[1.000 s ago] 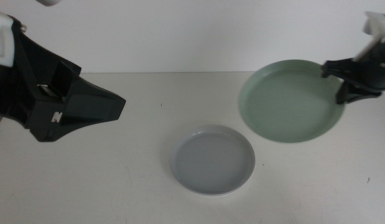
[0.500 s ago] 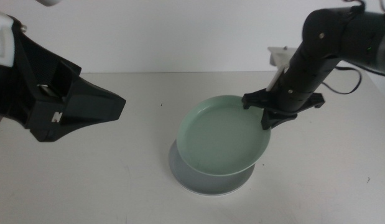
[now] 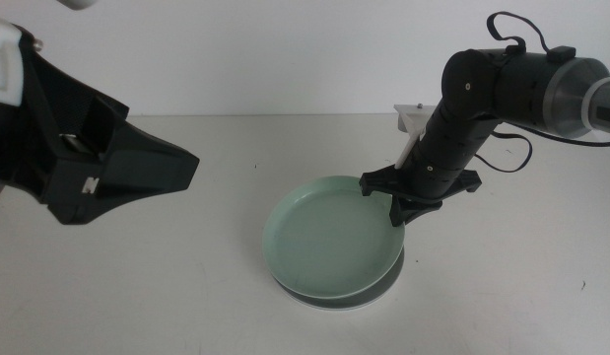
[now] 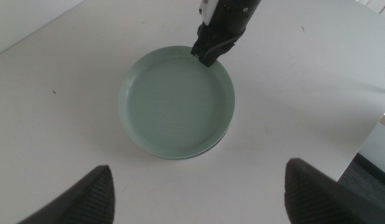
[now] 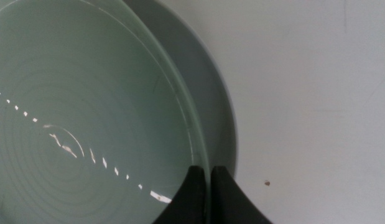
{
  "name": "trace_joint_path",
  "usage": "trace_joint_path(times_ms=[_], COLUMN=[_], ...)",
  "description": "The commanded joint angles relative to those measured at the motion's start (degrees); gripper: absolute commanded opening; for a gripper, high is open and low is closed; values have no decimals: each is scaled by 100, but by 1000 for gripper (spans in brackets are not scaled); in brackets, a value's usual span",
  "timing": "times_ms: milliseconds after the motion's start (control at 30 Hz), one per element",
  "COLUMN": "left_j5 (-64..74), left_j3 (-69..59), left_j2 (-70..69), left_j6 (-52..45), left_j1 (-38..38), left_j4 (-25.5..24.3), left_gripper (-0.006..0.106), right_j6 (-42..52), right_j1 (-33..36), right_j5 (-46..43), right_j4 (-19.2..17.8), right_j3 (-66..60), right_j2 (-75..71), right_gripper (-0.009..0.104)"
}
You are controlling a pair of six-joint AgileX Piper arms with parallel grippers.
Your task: Stack the three bowls on top of each other.
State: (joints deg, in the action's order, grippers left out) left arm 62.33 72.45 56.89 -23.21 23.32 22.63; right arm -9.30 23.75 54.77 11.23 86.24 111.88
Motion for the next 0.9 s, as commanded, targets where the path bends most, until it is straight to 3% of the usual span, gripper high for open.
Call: trace_joint_path(times_ms=[0, 367, 733, 867], left_j5=[-281, -281, -281, -281], left_j3=[135, 135, 135, 135], left_j2=[-55, -55, -55, -55], left_j6=[19, 19, 19, 19], left_j1=[4, 4, 4, 4], left_j4=[184, 184, 184, 184], left_gripper=[105, 105, 105, 105], right_j6=[50, -34, -41, 146], right_j1=[15, 15, 8, -12], right_j5=[-163, -128, 44, 226], right_j4=[29, -145, -128, -152], right_j3=[185, 185, 198, 430], right_j2=[-310, -310, -411, -602], right_gripper=[-1, 9, 46, 53])
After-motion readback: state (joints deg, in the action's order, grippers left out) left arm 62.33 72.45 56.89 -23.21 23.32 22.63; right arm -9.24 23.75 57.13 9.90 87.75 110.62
